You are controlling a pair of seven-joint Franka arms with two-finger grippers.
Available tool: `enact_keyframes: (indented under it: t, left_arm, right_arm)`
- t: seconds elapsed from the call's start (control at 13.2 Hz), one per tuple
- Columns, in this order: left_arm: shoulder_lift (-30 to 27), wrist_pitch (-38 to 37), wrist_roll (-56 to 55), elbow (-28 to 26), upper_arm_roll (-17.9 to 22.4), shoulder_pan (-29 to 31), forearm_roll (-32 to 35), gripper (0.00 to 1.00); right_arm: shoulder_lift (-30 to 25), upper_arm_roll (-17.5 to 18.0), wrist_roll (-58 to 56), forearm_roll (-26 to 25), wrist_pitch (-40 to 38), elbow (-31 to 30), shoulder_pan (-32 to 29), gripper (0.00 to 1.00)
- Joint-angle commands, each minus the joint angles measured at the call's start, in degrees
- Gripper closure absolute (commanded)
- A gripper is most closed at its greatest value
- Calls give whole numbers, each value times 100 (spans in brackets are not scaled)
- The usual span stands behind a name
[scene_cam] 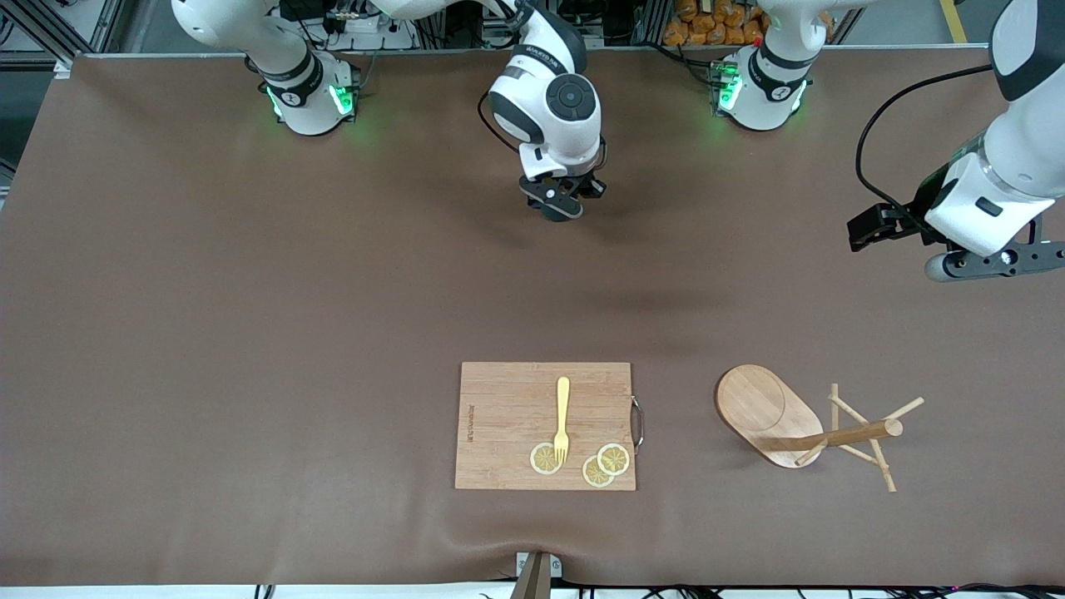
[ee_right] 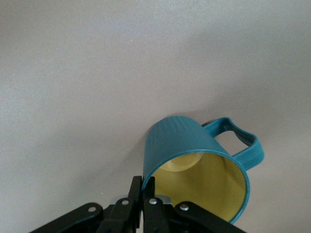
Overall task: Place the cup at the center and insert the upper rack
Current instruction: 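Carry the teal mug with the right gripper toward the table middle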
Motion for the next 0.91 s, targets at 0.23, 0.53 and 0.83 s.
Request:
enact_keyframes:
  t: [0.23, 0.53, 0.83]
  left_arm:
    - [2, -69, -333, 38, -30, -129, -66, 0]
    - [2, -60, -395, 47, -30, -95, -75, 0]
    - [2, -69, -430, 38, -30, -138, -75, 0]
  right_arm:
    - [107, -55, 135, 74, -54, 155, 81, 85]
    - [98, -55, 135, 74, -54, 155, 64, 68]
    - [-7, -63, 83, -32, -46, 278, -41, 0]
